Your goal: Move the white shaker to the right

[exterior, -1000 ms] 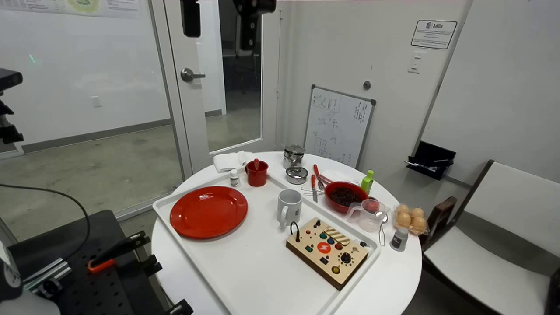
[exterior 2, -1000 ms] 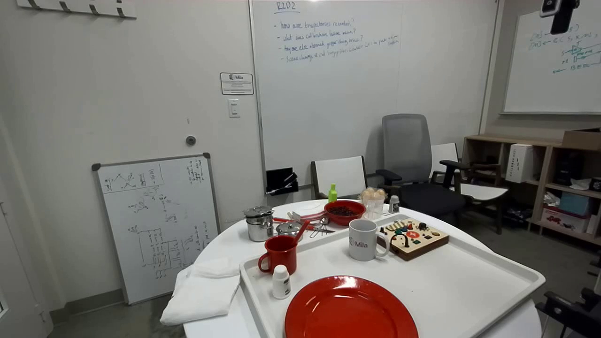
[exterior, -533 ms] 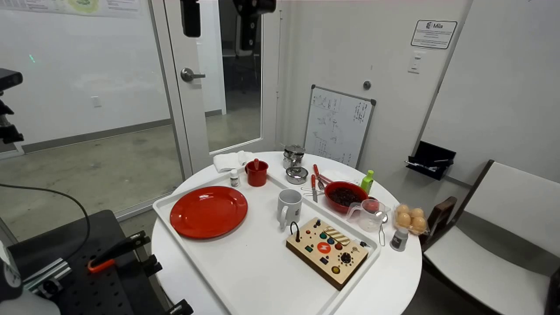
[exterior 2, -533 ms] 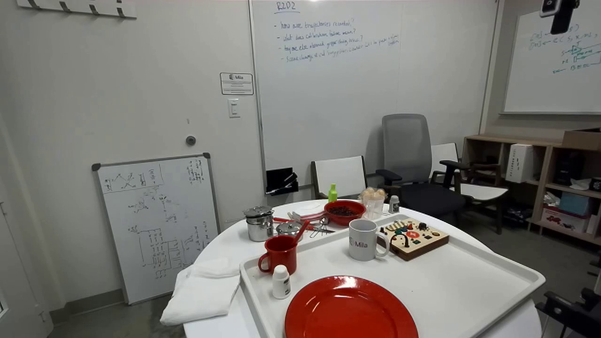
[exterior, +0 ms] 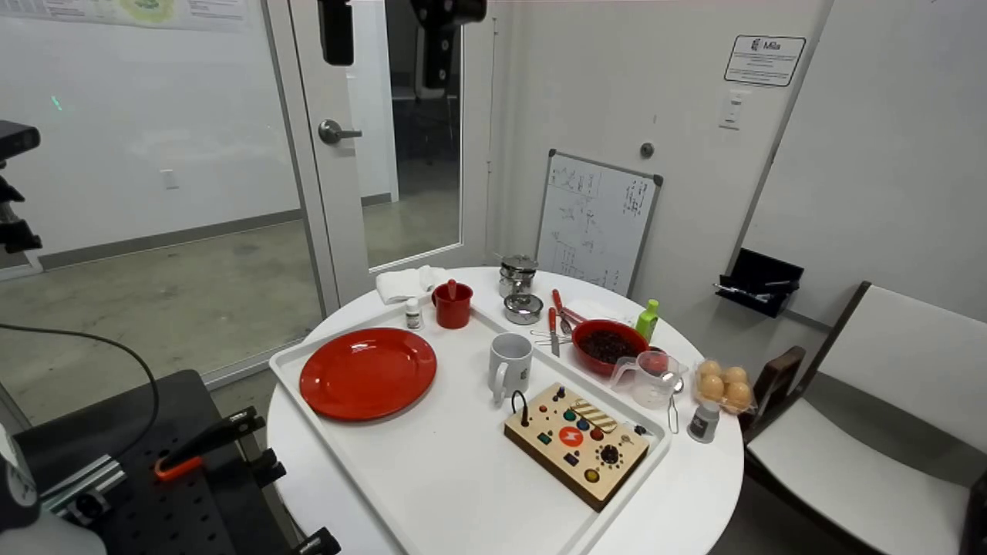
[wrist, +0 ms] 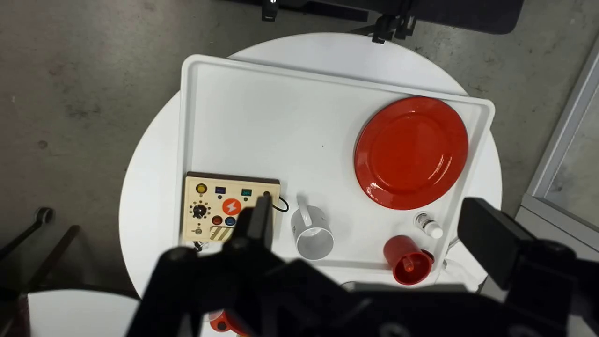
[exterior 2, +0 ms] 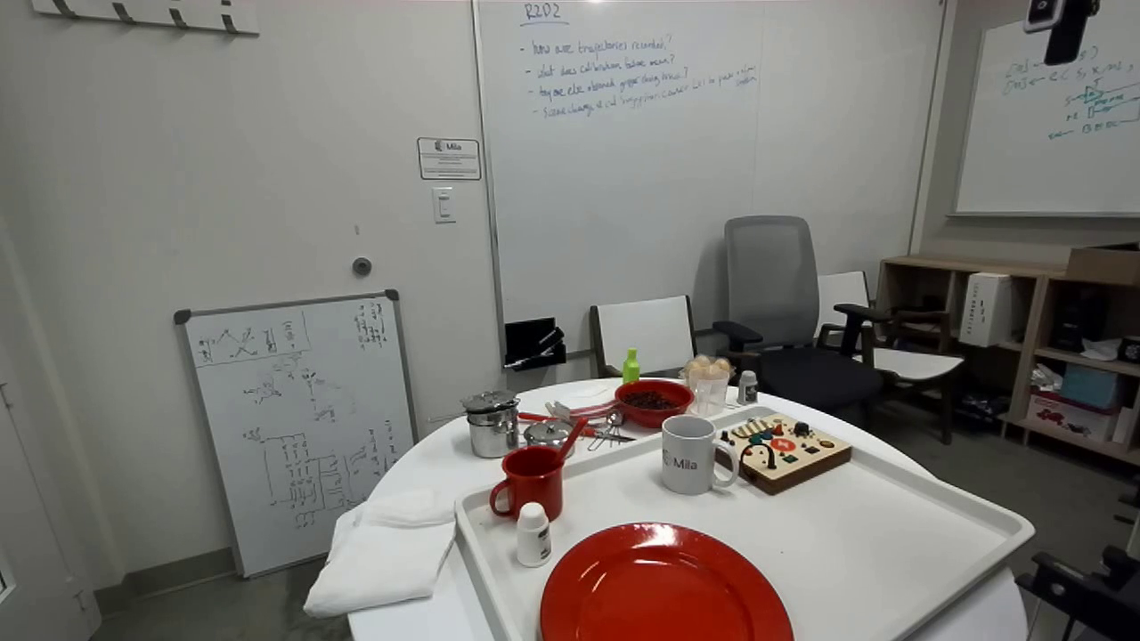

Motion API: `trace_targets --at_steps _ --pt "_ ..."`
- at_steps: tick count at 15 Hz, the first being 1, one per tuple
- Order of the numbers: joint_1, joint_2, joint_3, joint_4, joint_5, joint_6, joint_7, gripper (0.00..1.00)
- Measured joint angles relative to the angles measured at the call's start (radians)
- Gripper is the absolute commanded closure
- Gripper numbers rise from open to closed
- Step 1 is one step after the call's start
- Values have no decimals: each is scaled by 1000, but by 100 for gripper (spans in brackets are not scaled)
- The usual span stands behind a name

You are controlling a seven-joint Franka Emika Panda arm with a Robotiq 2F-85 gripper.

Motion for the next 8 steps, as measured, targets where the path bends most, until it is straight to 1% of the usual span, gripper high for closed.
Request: trace_targets --at_steps 5,8 --pt "2 0 8 -1 0 2 -1 0" --pt "13 4 29 -2 0 10 -1 0"
